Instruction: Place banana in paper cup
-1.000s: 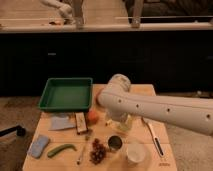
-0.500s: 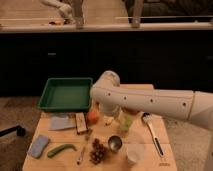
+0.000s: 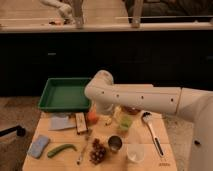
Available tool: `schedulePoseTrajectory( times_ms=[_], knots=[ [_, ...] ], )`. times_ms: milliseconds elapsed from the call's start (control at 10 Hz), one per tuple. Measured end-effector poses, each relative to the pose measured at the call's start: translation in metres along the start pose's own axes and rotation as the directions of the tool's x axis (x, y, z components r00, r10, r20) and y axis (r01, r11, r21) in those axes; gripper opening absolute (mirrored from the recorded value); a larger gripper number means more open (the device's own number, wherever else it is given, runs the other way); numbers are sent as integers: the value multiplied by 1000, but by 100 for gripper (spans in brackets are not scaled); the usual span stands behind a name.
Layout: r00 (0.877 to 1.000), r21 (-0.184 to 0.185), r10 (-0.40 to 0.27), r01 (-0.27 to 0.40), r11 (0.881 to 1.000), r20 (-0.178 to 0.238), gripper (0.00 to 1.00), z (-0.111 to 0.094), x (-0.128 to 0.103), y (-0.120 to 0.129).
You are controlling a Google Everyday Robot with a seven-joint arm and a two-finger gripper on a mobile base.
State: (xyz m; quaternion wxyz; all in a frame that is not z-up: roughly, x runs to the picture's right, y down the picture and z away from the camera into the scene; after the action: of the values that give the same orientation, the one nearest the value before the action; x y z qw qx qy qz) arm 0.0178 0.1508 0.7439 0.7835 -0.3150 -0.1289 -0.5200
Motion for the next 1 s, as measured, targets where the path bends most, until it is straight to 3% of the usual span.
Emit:
schedulePoseTrajectory(
  times_ms=[700, 1000],
  knots=[
    [1000, 0, 1, -1, 1000, 1, 80, 0, 0, 0],
    [1000, -2, -5, 5, 1000, -8, 80, 9, 19, -21]
  ],
)
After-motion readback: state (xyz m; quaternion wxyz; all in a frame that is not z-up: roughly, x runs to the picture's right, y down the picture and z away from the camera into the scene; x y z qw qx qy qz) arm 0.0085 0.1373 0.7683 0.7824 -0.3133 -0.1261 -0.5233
